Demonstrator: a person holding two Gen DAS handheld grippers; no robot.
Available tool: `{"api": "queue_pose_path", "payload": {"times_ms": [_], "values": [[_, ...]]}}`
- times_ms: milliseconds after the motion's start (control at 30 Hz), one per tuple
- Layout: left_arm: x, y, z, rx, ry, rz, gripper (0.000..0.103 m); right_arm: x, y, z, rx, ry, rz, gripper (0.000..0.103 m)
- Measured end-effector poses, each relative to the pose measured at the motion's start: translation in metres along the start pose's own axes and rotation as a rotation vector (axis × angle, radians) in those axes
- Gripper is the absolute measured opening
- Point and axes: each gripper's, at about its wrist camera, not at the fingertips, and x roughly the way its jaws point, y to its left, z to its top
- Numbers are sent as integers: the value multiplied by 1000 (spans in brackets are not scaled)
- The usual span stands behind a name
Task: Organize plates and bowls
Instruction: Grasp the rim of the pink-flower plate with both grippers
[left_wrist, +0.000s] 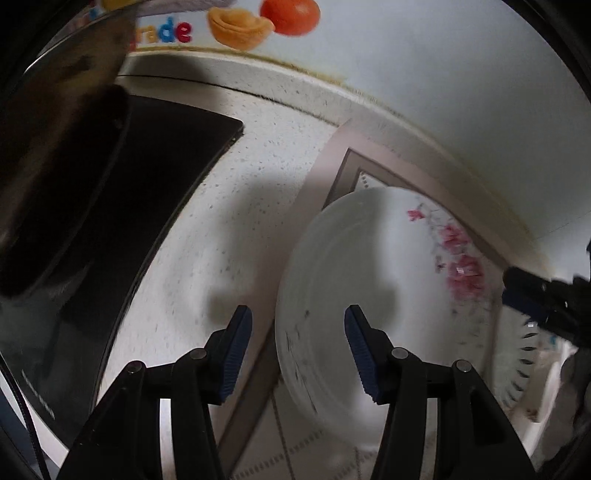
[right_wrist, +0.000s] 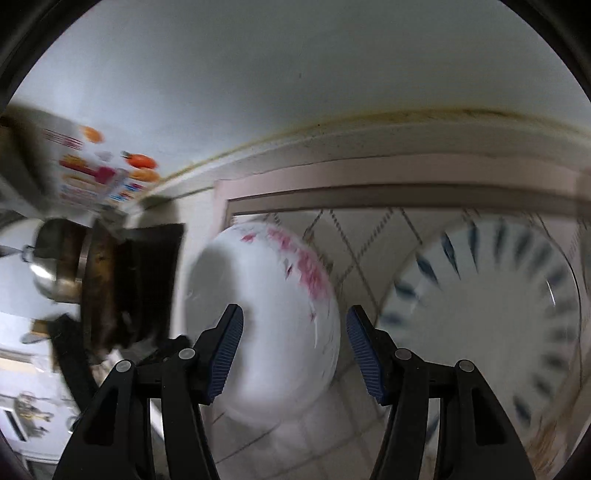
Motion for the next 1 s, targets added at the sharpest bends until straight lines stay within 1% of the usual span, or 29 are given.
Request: {"api": "queue_pose_path", "payload": {"times_ms": [33,67,100,133,167,200,267,300,367,500,567,700,833,900,967,1000], "values": [[4,1,3,7,9,-10,50,8,-2,5,-2,14,-11,60],[11,-2,5,12,17,-12,50,17,-4,11,-4,30,-33,54],[14,-3,5,16,17,-20,44,22,-6,12,-7,39,-43,46],[14,-4,5,18,12,-28,41,30,-7,15,-17,55,-47,41],[15,-5,5,24,3,-11,38,36,-7,16,-31,71,-54,30],[15,-5,4,31,-5,1,36,41,-7,17,-44,82,-73,22],[13,-5,2,42,-17,26,29,45,-5,14,-64,71,-62,16],[12,-1,1,34,-16,21,26,45,-2,13,-79,62,-72,16],[11,2,0,17,-6,13,23,44,-1,12,-94,53,-86,16],[2,8,-7,12,-6,18,23,41,-2,7,-76,57,-58,16],[-6,6,-10,12,-12,22,23,33,0,2,-86,51,-48,16],[-25,3,-21,3,-1,3,23,10,-4,-13,-73,54,-13,16],[-55,-8,-45,17,-6,-2,23,-23,-10,-37,-86,51,20,16],[-69,-22,-61,26,-3,-8,23,-39,-13,-50,-90,51,32,16],[-76,-36,-73,33,7,-20,23,-61,-22,-73,-94,53,42,16],[-82,-43,-84,41,17,-33,23,-71,-27,-83,-95,52,42,16]]}}
